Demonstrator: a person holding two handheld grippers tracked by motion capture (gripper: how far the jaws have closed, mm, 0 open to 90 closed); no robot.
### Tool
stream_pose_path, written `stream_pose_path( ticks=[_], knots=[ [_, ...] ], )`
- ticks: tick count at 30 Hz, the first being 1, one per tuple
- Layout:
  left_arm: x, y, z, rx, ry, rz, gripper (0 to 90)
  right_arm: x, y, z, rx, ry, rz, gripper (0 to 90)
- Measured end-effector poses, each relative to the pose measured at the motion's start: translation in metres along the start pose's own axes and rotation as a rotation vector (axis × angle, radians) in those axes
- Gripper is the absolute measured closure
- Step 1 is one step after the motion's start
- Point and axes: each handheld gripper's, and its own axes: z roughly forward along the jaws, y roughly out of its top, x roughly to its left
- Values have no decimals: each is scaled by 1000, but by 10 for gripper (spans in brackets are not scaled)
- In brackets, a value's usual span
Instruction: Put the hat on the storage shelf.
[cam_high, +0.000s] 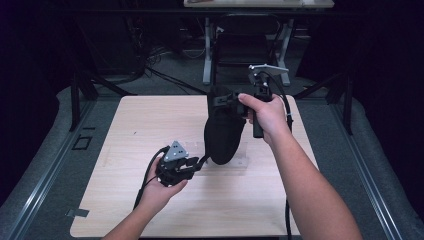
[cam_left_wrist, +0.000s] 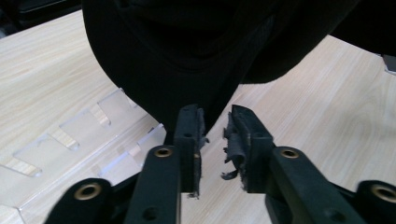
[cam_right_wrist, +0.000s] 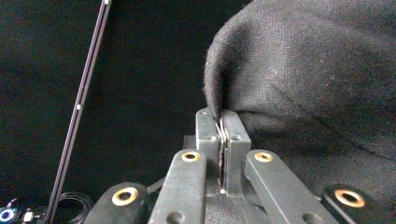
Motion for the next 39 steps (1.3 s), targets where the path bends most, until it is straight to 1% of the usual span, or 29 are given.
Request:
stream_pose_path(
  ticks=[3,7,11,16,19,25,28,30,33,37,39],
  knots=[
    [-2,1,3,2,19,21,802,0,-1,2,1,1,0,885],
    [-3,0,2,1,34,41,823,-1,-2,2,3,9,3,884],
    [-3,-1,1,1,43,42,833,-2,-2,1,0,14,4,878],
    [-2,-3,1,2,43,45,840,2,-4,0,-4,21,-9,831],
    [-2,-3,1,-1,48,41,842,5,-4,-4,-10,43,-10,820],
    [2,-6,-2,4,58,40,850,4,-6,-14,-31,49,-16,781],
    [3,-7,-3,8,70,48,855,3,-8,-21,-60,23,-27,768],
    [4,-9,-3,14,81,56,858,1,-9,-24,-61,8,-33,749],
    [6,-13,-3,29,89,64,860,-2,-10,-28,-62,-16,-38,746],
    [9,-22,0,63,102,62,860,-6,-12,-35,-83,-42,-42,742],
    [12,-29,4,92,110,66,860,-8,-13,-37,-87,-48,-42,742]
  ],
)
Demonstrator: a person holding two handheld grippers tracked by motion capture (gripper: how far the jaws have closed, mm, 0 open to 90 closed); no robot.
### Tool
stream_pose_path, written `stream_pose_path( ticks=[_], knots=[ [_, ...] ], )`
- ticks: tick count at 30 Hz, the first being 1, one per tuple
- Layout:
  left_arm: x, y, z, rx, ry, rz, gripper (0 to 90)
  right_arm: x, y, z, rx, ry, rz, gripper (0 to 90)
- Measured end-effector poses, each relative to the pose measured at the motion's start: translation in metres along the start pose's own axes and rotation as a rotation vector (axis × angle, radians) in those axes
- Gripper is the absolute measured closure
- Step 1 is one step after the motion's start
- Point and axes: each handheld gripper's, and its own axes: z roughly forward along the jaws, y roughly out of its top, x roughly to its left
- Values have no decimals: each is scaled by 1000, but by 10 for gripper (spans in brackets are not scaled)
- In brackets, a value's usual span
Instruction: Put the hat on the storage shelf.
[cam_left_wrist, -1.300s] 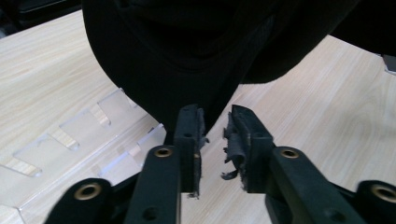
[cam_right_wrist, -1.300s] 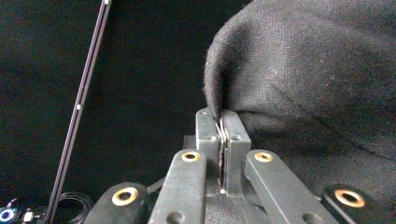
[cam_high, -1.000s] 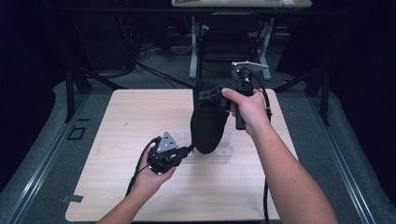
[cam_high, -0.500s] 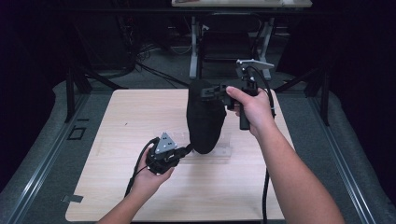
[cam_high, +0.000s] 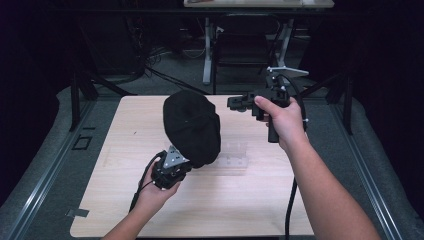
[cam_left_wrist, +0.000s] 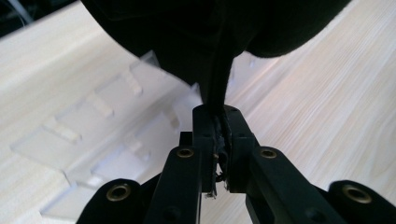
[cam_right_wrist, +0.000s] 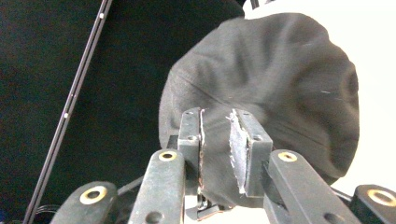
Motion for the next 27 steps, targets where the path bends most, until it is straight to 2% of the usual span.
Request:
stream_pose_path(
  ticks=[1,2,3,8,13,19,24,27],
  knots=[
    [2,-5,3,3,-5,-3,859,-1,0,-1,6,-4,-1,742],
    [3,-9,4,-14,-10,-36,859,-2,-1,-2,9,-15,-5,742],
    [4,-11,3,-19,-8,-42,860,-3,-1,-3,8,-27,-9,739],
    [4,-18,4,-23,-5,-41,859,-5,-3,-9,-7,-38,-12,731],
    [8,-22,4,-35,-23,-91,856,-6,-6,-16,-18,-67,-32,721],
    [8,-24,3,-35,-21,-105,852,-9,-12,-25,-21,-99,-58,706],
    [8,-26,-2,-36,-22,-117,831,-11,-18,-33,-33,-150,-84,693],
    [11,-29,-7,-46,-8,-122,783,-13,-23,-36,-31,-206,-110,689]
  ],
)
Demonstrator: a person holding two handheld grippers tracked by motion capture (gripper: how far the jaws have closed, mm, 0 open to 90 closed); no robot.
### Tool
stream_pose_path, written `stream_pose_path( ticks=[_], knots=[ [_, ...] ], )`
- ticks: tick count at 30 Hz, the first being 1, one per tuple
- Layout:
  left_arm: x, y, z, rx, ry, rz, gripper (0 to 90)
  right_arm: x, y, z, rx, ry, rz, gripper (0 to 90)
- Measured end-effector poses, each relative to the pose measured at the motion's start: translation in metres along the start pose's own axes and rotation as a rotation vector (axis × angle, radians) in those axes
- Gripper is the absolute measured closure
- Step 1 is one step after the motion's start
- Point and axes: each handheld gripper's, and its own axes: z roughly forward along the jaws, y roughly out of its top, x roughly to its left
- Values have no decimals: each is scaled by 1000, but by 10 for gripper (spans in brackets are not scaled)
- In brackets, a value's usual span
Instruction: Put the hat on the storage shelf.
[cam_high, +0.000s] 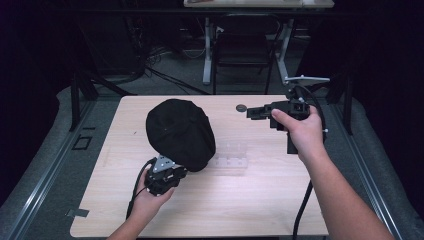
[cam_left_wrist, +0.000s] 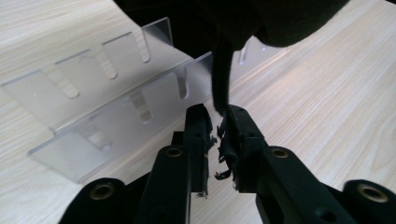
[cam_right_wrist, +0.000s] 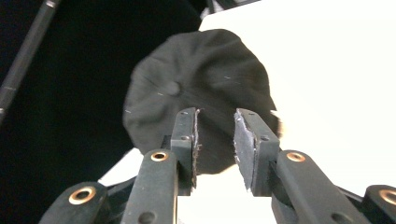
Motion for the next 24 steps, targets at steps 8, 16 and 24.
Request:
stream_pose_path(
  ticks=[8,16,24],
  knots=[
    [12,-8,-14,-39,17,-74,605,-2,-9,-6,-6,-98,-40,646],
    [25,-22,-26,-21,33,-112,517,-5,-21,-9,-25,-201,-118,569],
    [32,-39,-29,-38,35,-131,481,-18,-42,-5,-21,-290,-152,538]
  ],
)
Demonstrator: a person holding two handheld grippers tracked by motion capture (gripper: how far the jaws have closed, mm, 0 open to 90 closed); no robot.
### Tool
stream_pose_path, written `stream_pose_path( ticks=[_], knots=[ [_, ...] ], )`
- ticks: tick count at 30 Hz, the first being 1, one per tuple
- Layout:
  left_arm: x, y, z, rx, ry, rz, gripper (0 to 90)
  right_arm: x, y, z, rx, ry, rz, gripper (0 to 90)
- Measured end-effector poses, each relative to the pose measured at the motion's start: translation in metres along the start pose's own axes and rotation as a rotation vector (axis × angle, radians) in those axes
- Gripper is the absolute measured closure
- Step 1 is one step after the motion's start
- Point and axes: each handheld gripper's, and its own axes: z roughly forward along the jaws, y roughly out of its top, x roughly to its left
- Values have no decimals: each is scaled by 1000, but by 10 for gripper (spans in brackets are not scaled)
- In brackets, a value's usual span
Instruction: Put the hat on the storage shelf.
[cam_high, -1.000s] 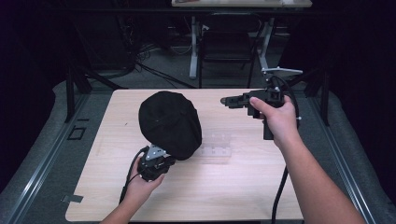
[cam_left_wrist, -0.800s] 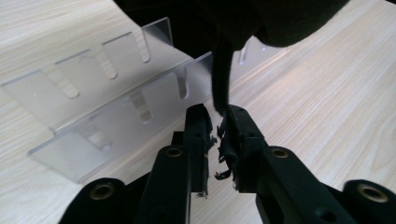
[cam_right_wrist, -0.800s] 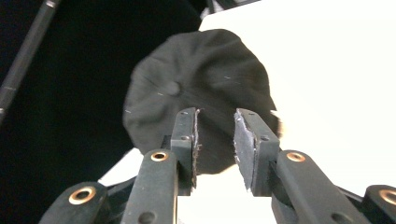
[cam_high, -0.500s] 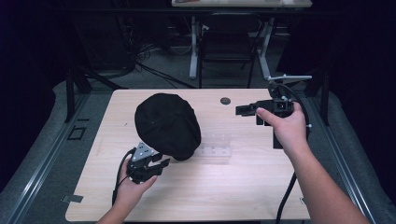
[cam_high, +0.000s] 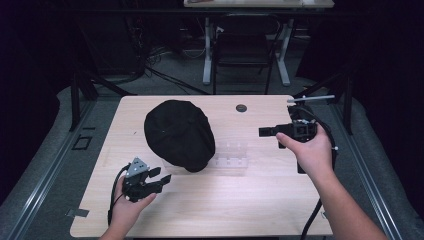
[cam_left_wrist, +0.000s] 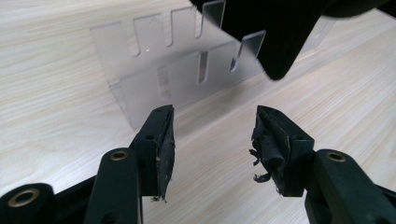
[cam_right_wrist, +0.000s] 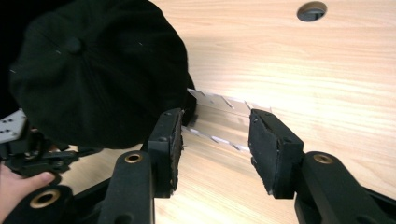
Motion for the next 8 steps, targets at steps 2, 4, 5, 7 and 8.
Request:
stream_pose_path(
  ticks=[2,4,5,7,8],
  knots=[
    [2,-2,0,4,-3,-1,465,-3,-7,1,-5,-13,-2,537],
    [3,-4,0,-3,-3,-6,458,-6,-14,3,-9,-37,-11,534],
    [4,-4,0,4,-9,-7,455,-8,-18,4,-12,-56,-22,530],
    [3,-4,0,-10,-14,-7,455,-10,-27,6,1,-80,-39,531],
    [3,-4,0,-15,-20,-7,455,-9,-32,6,0,-113,-64,524]
  ],
)
